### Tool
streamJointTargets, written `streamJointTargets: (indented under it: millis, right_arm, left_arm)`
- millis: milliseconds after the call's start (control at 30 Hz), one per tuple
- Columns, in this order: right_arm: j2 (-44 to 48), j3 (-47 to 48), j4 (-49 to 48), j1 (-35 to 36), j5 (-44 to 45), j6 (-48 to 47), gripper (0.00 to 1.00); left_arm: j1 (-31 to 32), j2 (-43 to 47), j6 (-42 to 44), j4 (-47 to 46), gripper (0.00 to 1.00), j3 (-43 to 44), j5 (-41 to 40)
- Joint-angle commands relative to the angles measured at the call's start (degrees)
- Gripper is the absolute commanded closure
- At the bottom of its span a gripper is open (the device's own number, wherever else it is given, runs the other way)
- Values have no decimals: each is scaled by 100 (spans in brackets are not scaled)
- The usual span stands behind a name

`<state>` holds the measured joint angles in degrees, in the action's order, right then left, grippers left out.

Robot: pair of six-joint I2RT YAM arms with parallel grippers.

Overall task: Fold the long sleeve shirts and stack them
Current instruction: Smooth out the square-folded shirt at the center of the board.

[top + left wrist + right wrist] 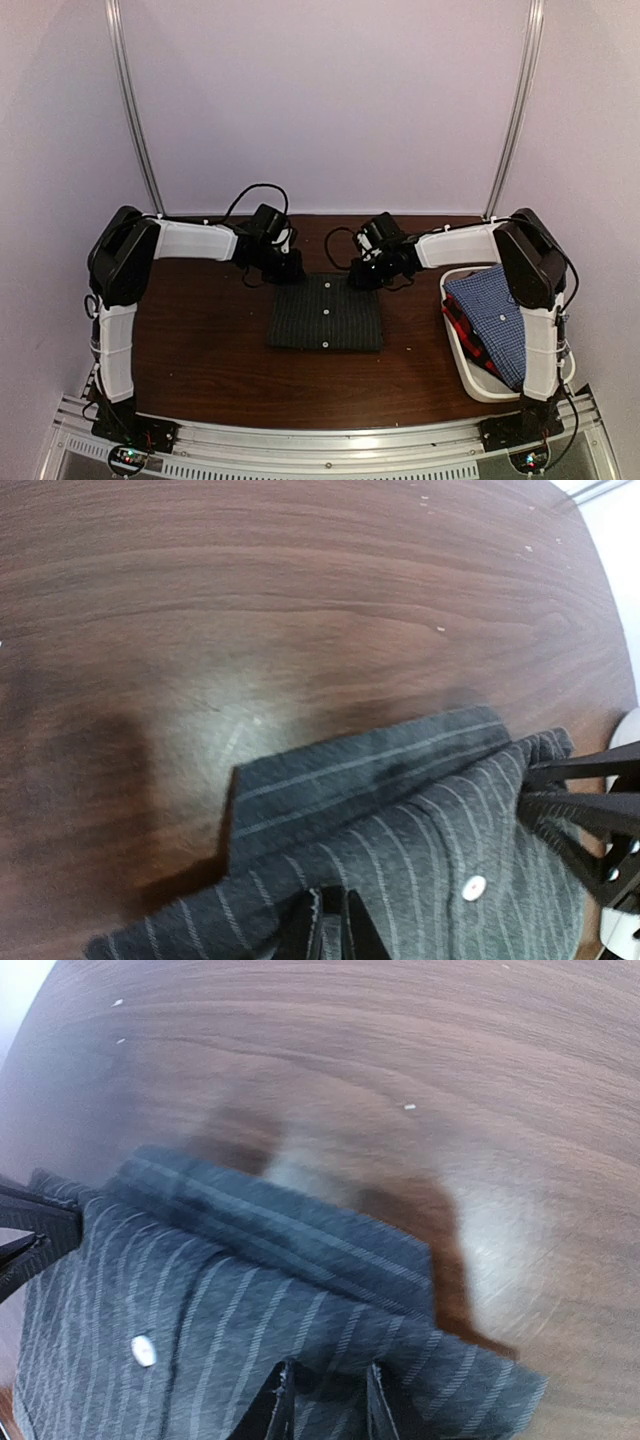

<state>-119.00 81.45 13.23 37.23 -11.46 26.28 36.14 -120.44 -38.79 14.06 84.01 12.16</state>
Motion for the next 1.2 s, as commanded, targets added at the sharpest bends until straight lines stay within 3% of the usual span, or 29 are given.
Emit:
streamJointTargets:
  millis: [0, 333, 567, 900, 1167]
  right_arm:
    - [-282, 206, -156, -276, -285, 31, 74]
    - [-385, 88, -136, -555, -474, 184, 73]
    - [154, 39, 164, -582, -220, -35, 68]
    - [1349, -470, 300, -304, -86, -208, 63]
    - [2237, -1461, -133, 524, -155, 220, 61]
  left_arm:
    - [-245, -332, 159, 108, 91, 326, -112]
    - [-517, -689, 331, 354, 91, 698, -71]
    - [-547, -348, 532, 802, 88, 1095, -362]
    - [180, 967, 472, 852, 84, 225, -613]
    - [1068, 1546, -210, 219, 85, -1043, 109]
